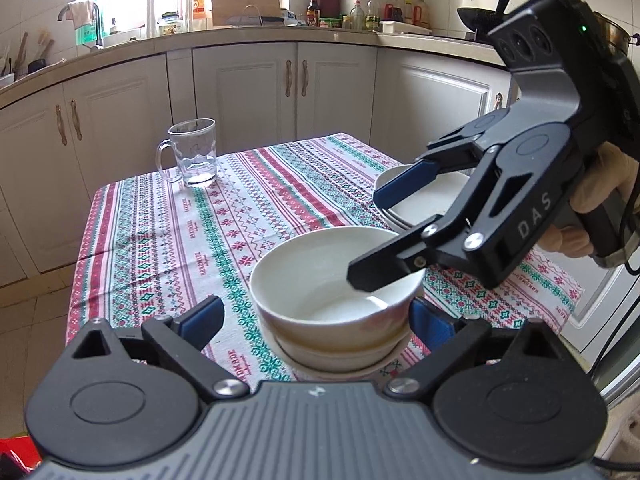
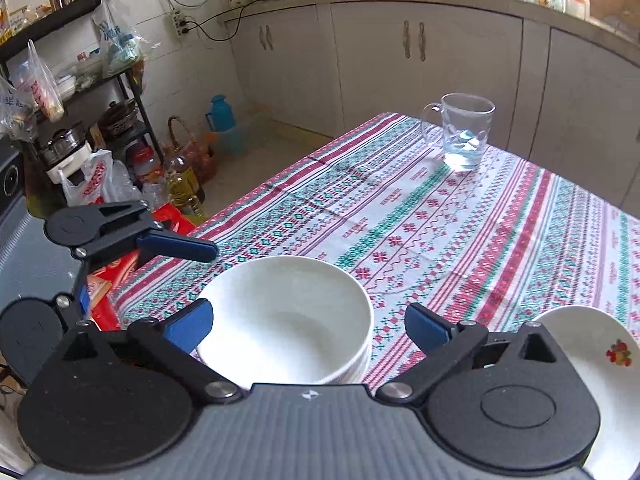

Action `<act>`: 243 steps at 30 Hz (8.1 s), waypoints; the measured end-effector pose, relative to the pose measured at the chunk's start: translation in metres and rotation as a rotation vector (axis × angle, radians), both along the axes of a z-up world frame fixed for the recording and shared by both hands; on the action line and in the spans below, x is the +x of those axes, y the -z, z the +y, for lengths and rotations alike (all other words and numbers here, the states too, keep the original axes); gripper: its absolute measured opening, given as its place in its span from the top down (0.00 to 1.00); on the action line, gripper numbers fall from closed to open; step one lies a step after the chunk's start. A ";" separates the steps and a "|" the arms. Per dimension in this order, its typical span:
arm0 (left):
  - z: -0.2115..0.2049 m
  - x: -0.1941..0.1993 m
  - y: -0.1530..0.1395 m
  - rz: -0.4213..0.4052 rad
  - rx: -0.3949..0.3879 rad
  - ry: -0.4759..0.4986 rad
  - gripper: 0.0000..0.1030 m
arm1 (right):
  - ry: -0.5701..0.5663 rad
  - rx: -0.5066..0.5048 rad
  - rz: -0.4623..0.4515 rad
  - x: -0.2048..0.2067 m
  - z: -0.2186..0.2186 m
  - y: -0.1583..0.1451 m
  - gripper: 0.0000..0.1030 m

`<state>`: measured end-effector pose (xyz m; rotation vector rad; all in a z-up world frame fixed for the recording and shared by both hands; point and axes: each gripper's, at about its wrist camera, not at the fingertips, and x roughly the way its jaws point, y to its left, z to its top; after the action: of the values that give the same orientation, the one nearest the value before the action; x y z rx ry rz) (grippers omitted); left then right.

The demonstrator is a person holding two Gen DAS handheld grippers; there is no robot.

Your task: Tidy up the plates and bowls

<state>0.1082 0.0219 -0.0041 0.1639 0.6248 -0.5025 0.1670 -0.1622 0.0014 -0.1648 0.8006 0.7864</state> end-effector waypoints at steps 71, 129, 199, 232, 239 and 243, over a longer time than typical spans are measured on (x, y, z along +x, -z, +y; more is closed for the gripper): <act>0.023 0.049 0.056 0.042 0.063 0.487 0.06 | -0.235 -0.175 -0.155 -0.034 0.006 0.064 0.01; 0.018 0.074 0.043 0.112 0.076 0.687 0.19 | -0.327 -0.167 -0.007 -0.010 0.009 0.055 0.13; -0.164 0.147 0.031 -0.045 0.117 0.726 0.04 | 0.006 -0.196 -0.115 0.028 -0.181 0.035 0.01; -0.087 -0.004 -0.031 -0.022 -0.021 -0.130 0.01 | 0.872 -0.075 -0.175 -0.126 -0.118 -0.010 0.00; -0.085 -0.015 -0.029 -0.014 -0.010 -0.189 0.01 | 0.880 -0.076 -0.190 -0.135 -0.108 -0.012 0.00; -0.085 -0.019 -0.029 -0.014 -0.001 -0.202 0.01 | 0.887 -0.094 -0.201 -0.139 -0.104 -0.012 0.00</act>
<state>0.0888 -0.0633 0.0253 0.1020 0.6200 -0.3059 0.0284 -0.2663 0.0138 0.0367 0.6279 -0.1052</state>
